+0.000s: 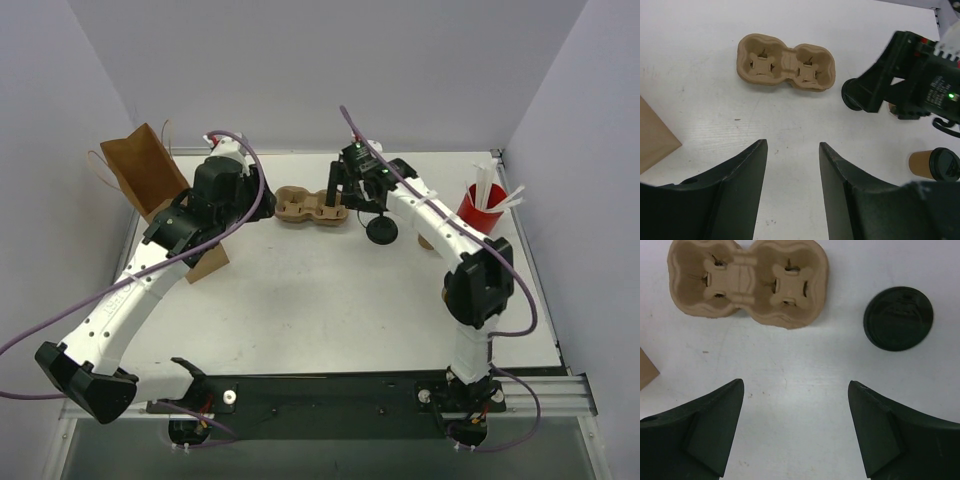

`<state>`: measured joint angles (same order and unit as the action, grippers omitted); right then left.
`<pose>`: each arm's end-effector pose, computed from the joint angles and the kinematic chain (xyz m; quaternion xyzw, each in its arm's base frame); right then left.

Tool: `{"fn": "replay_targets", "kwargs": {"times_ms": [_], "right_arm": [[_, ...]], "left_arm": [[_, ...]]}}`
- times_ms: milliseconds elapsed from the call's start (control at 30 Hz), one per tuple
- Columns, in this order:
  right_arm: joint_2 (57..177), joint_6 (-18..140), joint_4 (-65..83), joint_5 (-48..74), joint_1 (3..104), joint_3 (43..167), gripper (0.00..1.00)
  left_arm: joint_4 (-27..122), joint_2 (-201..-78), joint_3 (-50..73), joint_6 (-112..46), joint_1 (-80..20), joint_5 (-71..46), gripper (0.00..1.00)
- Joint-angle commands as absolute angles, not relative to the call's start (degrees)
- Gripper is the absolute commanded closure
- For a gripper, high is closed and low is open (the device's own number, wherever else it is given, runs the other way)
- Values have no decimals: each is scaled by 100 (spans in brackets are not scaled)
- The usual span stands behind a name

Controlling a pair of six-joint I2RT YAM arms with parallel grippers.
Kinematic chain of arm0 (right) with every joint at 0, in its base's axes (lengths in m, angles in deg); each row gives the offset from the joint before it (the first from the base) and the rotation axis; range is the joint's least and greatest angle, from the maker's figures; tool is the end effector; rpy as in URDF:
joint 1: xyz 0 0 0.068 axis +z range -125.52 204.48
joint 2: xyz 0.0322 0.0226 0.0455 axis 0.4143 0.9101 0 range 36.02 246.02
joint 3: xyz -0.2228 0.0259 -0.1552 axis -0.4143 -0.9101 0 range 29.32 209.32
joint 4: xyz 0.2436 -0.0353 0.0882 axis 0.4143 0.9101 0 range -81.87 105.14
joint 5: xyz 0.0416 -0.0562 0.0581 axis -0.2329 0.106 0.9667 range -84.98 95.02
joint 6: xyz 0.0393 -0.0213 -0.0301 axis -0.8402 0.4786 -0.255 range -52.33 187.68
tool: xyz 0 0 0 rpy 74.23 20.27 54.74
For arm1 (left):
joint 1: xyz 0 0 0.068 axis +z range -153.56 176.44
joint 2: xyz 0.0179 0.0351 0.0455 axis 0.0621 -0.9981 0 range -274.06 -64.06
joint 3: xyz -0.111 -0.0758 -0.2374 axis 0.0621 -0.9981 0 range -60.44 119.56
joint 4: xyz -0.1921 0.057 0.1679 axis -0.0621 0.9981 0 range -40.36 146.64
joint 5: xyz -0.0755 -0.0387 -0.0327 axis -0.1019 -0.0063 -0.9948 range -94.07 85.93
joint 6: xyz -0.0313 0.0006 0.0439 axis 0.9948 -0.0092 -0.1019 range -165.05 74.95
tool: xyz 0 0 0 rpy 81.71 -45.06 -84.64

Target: Pack the takeout coffee

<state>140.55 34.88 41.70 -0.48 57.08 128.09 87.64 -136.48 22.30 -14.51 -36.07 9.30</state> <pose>0.3561 0.2238 0.3348 0.0221 0.9027 0.1944 0.3831 0.2294 -0.1364 0.4176 -0.0456 0.8508 -0.1838 0.4901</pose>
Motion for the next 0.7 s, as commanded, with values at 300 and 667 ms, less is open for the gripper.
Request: {"fn": "replay_targets", "kwargs": {"times_ms": [300, 667], "right_arm": [[16073, 3568, 3170, -569, 6060, 14244, 24], [16881, 3612, 3072, -632, 6218, 15227, 24]], "left_arm": [[8945, -13042, 1436, -1464, -3599, 859, 44], [8699, -12936, 838, -1429, -3591, 692, 44]]}}
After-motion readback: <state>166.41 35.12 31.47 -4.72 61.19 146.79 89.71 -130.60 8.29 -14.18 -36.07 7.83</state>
